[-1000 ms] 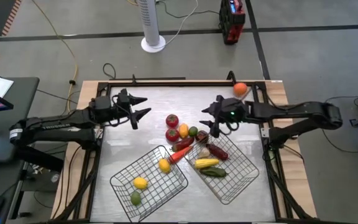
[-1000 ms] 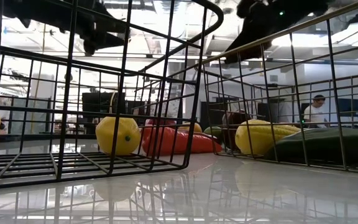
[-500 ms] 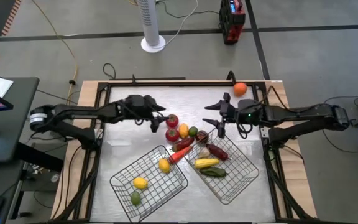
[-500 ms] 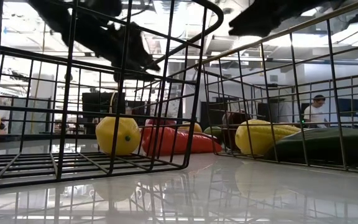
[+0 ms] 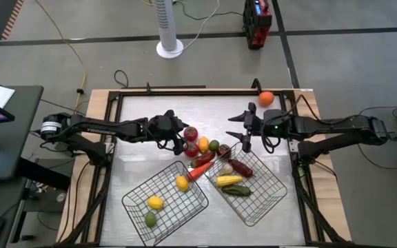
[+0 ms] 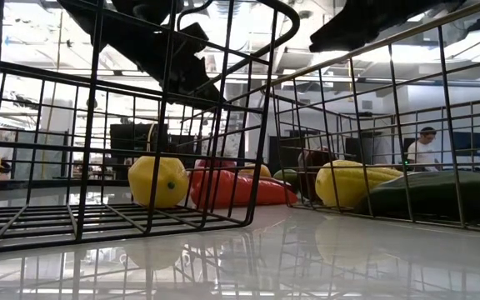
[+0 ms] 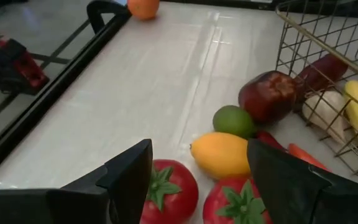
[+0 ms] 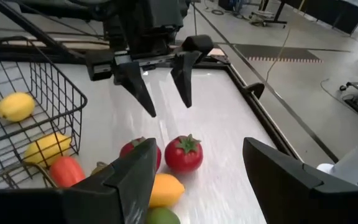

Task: Sort produce into baskets
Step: Put the top red tomato into the black wire basket

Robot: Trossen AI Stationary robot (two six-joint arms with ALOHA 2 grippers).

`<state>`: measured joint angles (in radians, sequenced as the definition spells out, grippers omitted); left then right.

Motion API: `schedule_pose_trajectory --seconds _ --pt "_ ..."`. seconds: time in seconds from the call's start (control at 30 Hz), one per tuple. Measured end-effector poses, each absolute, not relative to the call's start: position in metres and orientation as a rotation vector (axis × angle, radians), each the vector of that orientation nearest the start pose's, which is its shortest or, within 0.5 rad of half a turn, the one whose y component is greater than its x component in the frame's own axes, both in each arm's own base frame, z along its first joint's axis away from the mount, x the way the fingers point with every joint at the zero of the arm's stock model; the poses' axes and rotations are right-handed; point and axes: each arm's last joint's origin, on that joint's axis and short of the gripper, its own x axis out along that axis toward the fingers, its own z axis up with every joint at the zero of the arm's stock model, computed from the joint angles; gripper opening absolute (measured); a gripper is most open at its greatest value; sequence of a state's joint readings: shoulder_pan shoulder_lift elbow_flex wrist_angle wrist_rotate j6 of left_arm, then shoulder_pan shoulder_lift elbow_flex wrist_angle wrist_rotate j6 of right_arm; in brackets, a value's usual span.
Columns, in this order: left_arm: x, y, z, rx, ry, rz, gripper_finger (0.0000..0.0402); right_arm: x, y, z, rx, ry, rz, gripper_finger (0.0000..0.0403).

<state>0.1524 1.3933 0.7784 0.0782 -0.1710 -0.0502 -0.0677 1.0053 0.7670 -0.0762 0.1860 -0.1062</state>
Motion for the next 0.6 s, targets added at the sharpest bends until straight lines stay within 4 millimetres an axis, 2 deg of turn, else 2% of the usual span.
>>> schedule_pose_trajectory --seconds 0.27,0.4,0.6 --pt "0.289 0.054 0.227 -0.075 0.476 0.343 0.0251 0.223 -0.021 0.295 -0.156 0.338 -0.229 0.0268" --pt "0.294 0.059 0.243 -0.093 0.462 0.339 0.0251 0.226 -0.021 0.296 -0.167 0.324 -0.228 0.0268" --pt "0.301 0.063 0.27 -0.023 0.424 0.333 0.0251 0.226 -0.021 0.299 -0.197 0.294 -0.227 0.0268"
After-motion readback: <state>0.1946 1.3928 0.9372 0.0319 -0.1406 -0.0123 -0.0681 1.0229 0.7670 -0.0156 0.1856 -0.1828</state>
